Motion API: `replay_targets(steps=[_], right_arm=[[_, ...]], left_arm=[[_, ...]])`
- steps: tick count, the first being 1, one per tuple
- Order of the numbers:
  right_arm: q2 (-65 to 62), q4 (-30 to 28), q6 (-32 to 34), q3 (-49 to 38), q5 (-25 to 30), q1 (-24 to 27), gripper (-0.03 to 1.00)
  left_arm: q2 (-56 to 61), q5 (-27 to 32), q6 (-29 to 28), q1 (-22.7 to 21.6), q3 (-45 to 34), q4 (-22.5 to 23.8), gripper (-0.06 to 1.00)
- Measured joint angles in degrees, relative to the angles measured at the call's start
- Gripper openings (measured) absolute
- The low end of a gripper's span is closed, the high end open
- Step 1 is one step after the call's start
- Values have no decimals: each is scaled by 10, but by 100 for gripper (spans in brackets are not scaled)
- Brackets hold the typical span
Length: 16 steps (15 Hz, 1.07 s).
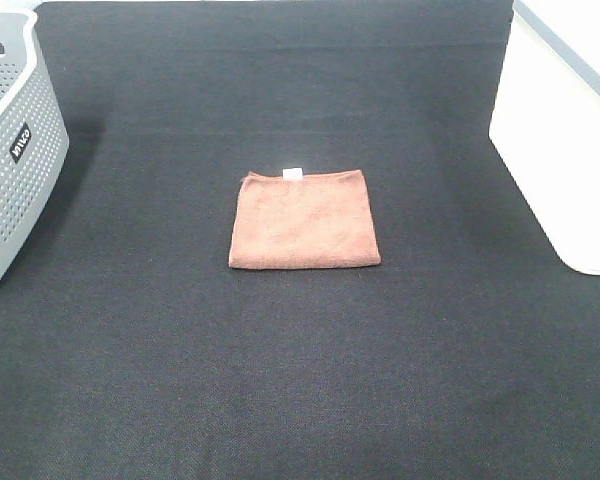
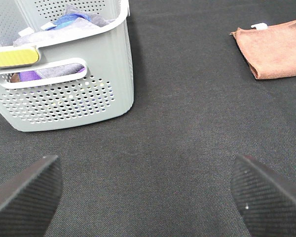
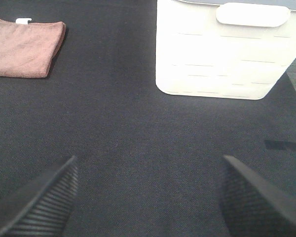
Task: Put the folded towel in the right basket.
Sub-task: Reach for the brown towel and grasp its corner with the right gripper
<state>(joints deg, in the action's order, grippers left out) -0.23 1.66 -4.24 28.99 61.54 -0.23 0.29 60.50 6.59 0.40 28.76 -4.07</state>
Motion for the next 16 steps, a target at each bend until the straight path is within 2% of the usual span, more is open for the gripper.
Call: replay_targets(steps=[16], right_arm=[[0, 0, 0, 0, 0, 0, 73]], left_arm=[[0, 0, 0, 0, 0, 0, 88]])
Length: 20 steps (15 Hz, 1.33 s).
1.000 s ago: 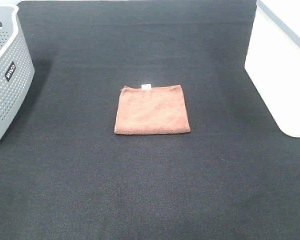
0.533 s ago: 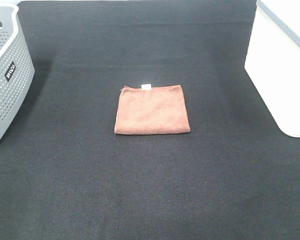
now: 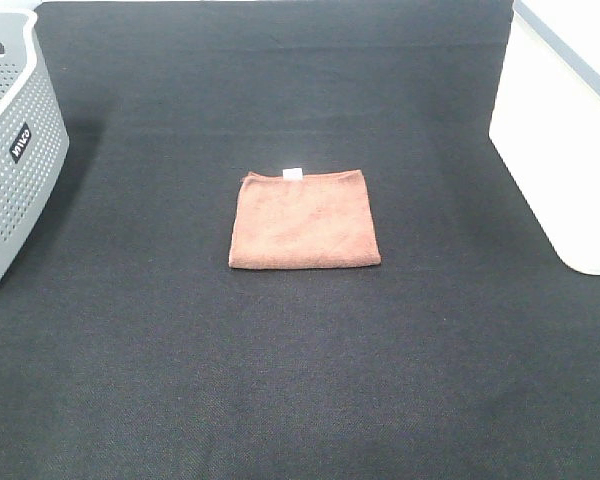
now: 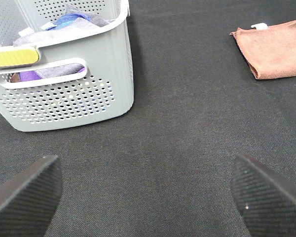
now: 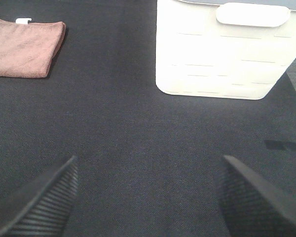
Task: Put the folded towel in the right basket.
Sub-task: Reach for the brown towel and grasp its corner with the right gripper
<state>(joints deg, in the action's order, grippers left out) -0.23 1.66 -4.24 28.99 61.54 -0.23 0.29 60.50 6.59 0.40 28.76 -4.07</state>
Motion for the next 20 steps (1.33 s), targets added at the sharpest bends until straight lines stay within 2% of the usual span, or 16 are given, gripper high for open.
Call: replay_targets(steps=[20], right_arm=[[0, 0, 0, 0, 0, 0, 73]], left_arm=[[0, 0, 0, 0, 0, 0, 88]])
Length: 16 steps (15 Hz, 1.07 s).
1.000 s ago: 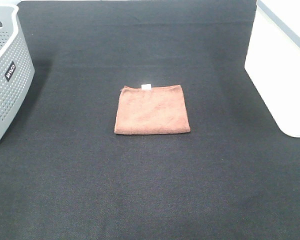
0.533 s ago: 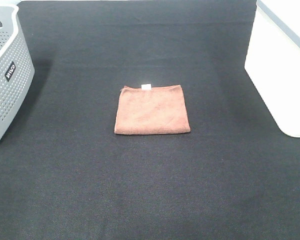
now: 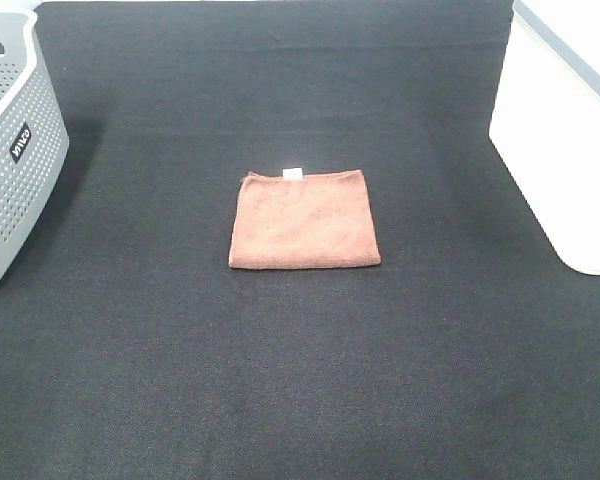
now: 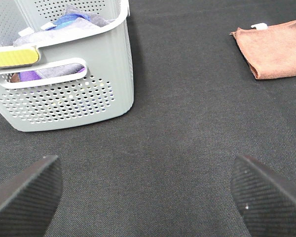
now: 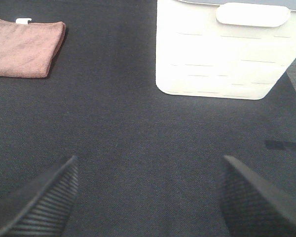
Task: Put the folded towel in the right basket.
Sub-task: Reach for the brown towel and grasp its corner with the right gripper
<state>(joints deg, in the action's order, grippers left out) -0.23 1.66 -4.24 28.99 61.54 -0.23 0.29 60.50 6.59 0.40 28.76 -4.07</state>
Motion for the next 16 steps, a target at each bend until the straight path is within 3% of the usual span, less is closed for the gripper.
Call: replay_targets(steps=[16], right_arm=[[0, 0, 0, 0, 0, 0, 73]], left_arm=[[0, 0, 0, 0, 0, 0, 88]])
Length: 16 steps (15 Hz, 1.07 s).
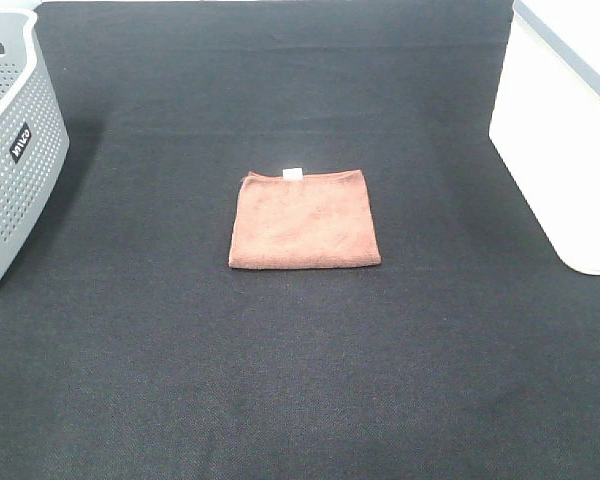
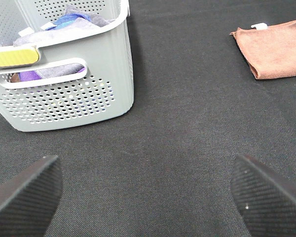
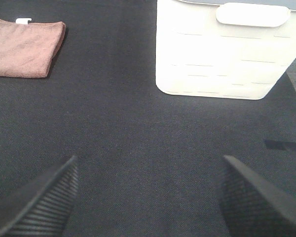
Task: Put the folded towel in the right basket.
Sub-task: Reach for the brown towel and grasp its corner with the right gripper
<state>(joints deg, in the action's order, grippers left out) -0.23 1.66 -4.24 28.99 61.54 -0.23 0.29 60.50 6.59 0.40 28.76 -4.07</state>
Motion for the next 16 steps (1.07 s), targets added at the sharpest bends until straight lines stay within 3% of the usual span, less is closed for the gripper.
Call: replay_targets(steps=[4, 9, 11, 16], right_arm=[[3, 0, 0, 0, -5, 0, 73], [211, 1, 0, 70, -123, 0, 73], [267, 3, 0, 96, -137, 0, 73], [555, 40, -10, 281, -154, 0, 73]], left_arm=[[0, 0, 0, 0, 0, 0, 88], [0, 0, 0, 0, 0, 0, 88], [0, 0, 0, 0, 0, 0, 88], [0, 0, 0, 0, 0, 0, 88]])
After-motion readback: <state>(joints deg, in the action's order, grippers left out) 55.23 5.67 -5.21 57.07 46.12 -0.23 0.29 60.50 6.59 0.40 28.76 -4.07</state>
